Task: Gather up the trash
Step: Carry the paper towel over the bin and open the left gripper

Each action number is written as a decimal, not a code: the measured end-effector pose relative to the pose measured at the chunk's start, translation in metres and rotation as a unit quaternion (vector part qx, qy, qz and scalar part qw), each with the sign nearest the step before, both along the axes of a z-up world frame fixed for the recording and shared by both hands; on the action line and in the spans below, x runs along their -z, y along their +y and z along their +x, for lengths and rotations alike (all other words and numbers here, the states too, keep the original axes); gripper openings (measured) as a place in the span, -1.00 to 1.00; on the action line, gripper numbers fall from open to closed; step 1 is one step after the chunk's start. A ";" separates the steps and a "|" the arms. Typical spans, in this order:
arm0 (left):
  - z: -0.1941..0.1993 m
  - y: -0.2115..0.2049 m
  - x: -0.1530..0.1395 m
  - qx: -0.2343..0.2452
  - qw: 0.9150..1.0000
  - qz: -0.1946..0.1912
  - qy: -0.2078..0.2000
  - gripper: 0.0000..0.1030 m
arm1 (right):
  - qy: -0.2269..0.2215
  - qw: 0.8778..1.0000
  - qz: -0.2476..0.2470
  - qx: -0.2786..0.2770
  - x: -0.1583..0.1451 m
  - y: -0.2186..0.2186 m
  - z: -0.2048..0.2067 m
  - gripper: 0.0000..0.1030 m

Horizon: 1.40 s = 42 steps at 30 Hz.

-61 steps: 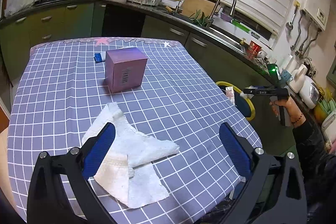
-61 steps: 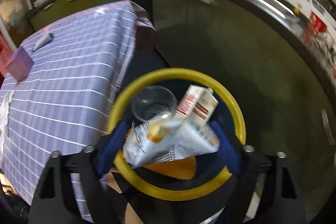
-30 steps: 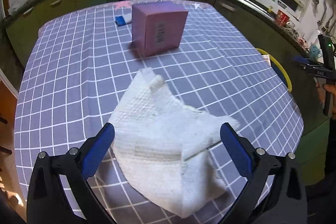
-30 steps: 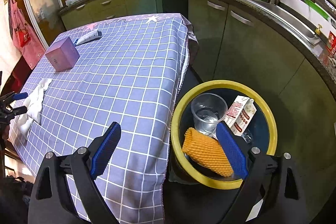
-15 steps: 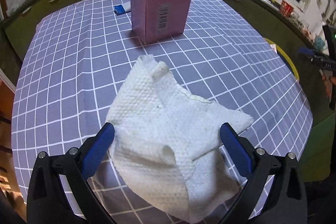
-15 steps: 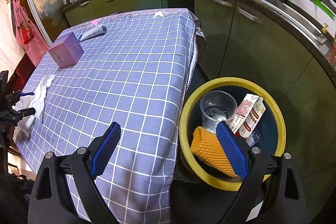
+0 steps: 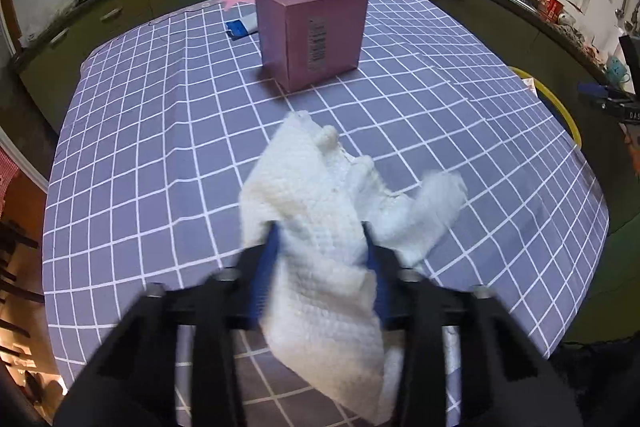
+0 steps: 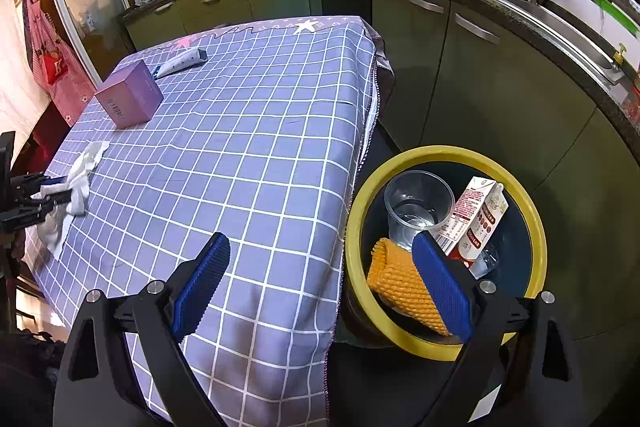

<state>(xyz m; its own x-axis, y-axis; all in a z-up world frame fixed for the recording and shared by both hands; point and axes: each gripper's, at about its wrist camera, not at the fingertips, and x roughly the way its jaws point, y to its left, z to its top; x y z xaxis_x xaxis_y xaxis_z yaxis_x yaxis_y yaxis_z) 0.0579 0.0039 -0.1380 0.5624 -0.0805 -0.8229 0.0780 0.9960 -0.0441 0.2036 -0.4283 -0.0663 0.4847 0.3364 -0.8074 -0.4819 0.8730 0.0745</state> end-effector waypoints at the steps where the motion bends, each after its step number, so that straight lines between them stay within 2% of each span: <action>1: 0.001 0.003 0.000 -0.003 1.000 -0.004 0.001 -0.82 | 0.000 1.000 0.001 -0.001 0.000 0.000 -0.001 0.77; 3: 0.000 0.006 -0.002 -0.004 1.000 -0.018 0.001 -0.89 | -0.001 1.000 -0.001 -0.003 -0.001 0.001 -0.002 0.77; 7: -0.007 0.001 -0.015 0.007 0.999 -0.027 -0.019 -0.90 | -0.002 1.000 -0.001 -0.003 -0.003 0.000 -0.003 0.77; 12: -0.013 -0.013 -0.053 0.038 0.997 -0.033 -0.057 -0.90 | -0.014 1.000 0.004 0.004 -0.012 -0.006 -0.006 0.77; 17: -0.010 -0.040 -0.098 0.096 0.991 -0.036 -0.091 -0.90 | -0.025 1.000 0.010 0.013 -0.019 -0.018 -0.011 0.77; 23: 0.015 -0.096 -0.141 0.188 0.975 -0.046 -0.113 -0.90 | -0.036 0.999 0.014 0.039 -0.025 -0.046 -0.022 0.77; 28: 0.048 -0.162 -0.154 0.266 0.956 -0.050 -0.113 -0.90 | -0.050 0.995 0.009 0.083 -0.030 -0.087 -0.036 0.77; 34: 0.103 -0.258 -0.145 0.344 0.933 -0.060 -0.093 -0.90 | -0.049 0.990 0.016 0.134 -0.027 -0.141 -0.048 0.77; 39: 0.139 -0.333 -0.130 0.389 0.915 -0.065 -0.088 -0.90 | -0.038 0.986 0.025 0.162 -0.016 -0.176 -0.054 0.77; 42: 0.160 -0.374 -0.110 0.404 0.909 -0.070 -0.076 -0.89 | -0.032 0.983 0.030 0.177 -0.010 -0.194 -0.057 0.77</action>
<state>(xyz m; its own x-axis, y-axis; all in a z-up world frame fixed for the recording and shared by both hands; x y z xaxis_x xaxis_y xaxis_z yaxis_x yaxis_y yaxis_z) 0.2176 -0.3698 -0.0278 0.3794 -0.6165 -0.6899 0.7974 0.5961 -0.0941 0.1463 -0.6226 -0.0567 0.6294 0.1839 -0.7550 -0.1537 0.9819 0.1110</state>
